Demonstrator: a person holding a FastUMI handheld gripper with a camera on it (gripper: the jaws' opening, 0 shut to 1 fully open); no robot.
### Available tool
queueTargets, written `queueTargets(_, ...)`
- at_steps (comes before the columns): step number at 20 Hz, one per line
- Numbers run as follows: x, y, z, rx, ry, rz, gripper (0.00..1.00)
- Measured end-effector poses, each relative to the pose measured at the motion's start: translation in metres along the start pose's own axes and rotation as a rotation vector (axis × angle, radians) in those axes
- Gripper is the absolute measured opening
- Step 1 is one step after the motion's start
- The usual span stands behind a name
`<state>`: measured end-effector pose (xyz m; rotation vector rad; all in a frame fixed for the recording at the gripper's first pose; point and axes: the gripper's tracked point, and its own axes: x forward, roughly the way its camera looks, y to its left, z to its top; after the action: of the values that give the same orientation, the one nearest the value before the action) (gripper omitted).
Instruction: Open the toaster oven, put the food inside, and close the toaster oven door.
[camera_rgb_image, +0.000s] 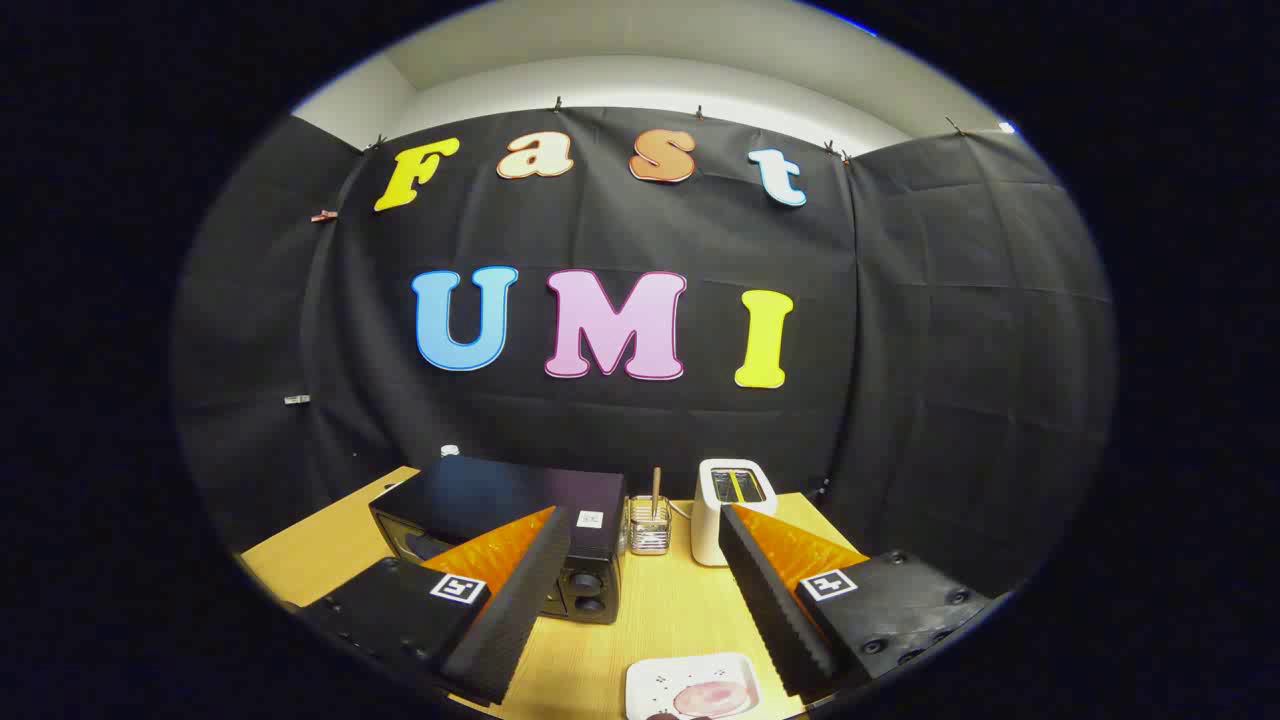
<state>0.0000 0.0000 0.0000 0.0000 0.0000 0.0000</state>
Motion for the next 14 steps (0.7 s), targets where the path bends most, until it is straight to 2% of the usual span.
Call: queueTargets(14, -0.036, 0.032, 0.004, 0.004, -0.044, -0.04, 0.98)
